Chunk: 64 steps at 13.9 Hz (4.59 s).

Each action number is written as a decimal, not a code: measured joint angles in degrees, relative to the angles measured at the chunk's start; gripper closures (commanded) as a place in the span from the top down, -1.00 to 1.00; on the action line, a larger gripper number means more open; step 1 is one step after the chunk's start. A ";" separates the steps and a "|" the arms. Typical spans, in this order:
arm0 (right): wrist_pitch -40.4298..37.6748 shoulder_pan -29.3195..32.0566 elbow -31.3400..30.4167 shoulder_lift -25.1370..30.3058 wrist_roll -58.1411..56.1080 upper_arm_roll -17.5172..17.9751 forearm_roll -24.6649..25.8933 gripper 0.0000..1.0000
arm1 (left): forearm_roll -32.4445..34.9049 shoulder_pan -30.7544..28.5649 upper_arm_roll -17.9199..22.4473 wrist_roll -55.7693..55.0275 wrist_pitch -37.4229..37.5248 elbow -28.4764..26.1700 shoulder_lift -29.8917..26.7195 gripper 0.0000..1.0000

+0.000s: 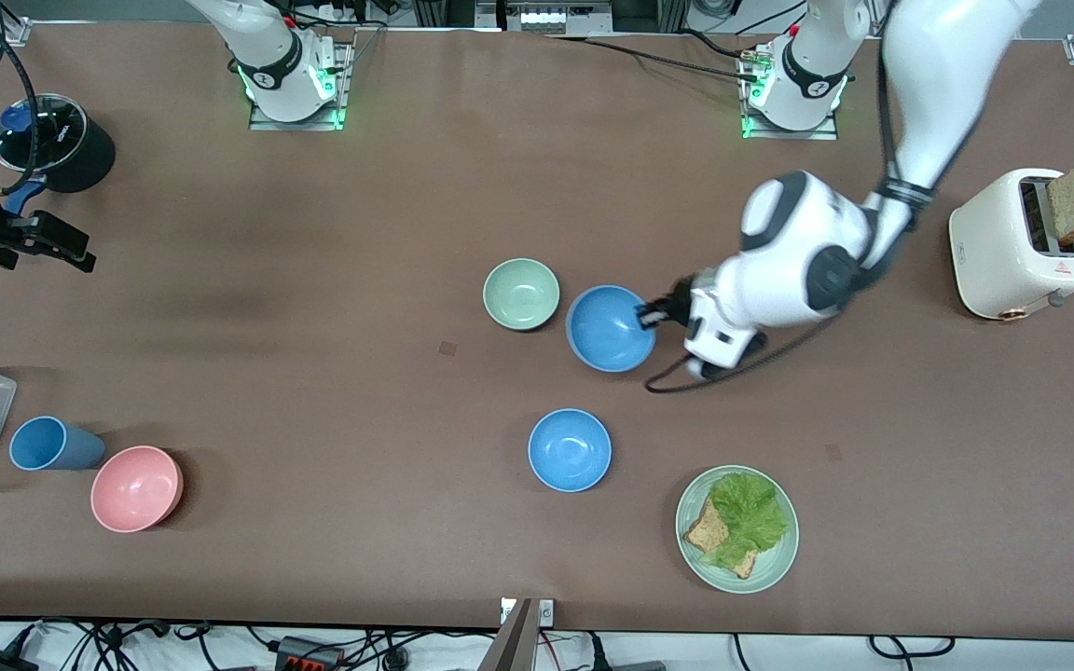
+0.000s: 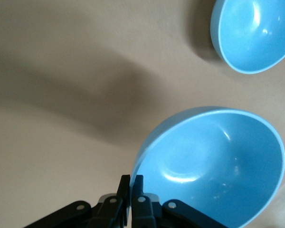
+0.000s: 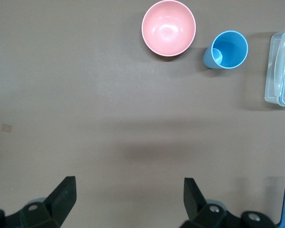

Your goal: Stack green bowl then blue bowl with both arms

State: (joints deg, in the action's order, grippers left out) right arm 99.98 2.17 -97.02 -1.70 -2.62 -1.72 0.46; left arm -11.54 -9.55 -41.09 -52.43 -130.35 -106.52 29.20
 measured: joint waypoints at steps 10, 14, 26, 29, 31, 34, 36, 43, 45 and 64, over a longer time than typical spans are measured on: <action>0.00 -0.16 0.00 0.00 -0.09 0.60 0.01 1.00 | 0.00 10.30 -0.24 -18.14 -13.78 -8.18 -2.48 -0.99; 0.00 0.04 0.00 0.00 -0.09 0.70 0.05 1.00 | 0.00 12.23 -0.12 -21.84 -18.34 -9.25 -2.38 -0.99; -0.63 0.14 0.02 0.18 0.01 0.84 0.06 1.00 | 0.34 18.81 3.96 -23.33 -22.73 -10.83 0.36 -0.95; -1.43 0.14 0.03 0.19 -0.02 0.86 0.06 1.00 | 0.80 19.49 4.94 -23.33 -22.87 -10.83 0.65 -0.56; -1.54 0.14 0.03 0.19 -0.03 0.88 0.06 1.00 | 0.86 19.49 5.19 -23.31 -22.89 -10.77 0.65 -0.45; -1.58 0.14 0.03 0.19 -0.03 0.88 0.06 1.00 | 0.87 19.30 5.53 -23.31 -22.50 -10.33 0.56 -0.37; -1.59 0.14 0.02 0.19 -0.03 0.88 0.06 1.00 | 0.87 18.41 5.73 -23.32 -19.21 -8.53 0.33 -0.32; -1.61 0.14 0.03 0.19 -0.03 0.89 0.06 1.00 | 1.50 10.20 5.77 -19.16 4.13 4.92 -3.36 -0.27; -1.61 0.14 0.02 0.19 -0.03 0.90 0.06 1.00 | 1.54 6.71 5.76 -11.46 6.45 5.34 -4.50 -0.20; -1.59 0.12 0.03 0.19 -0.02 0.93 0.06 1.00 | 14.61 -11.85 12.13 51.50 25.45 16.06 -6.99 -0.20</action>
State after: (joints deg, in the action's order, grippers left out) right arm 98.39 2.29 -97.00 -1.51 -2.65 -0.79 0.52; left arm 3.07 -21.40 -28.95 -0.92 -104.90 -90.47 22.21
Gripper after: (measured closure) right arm 0.000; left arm 0.581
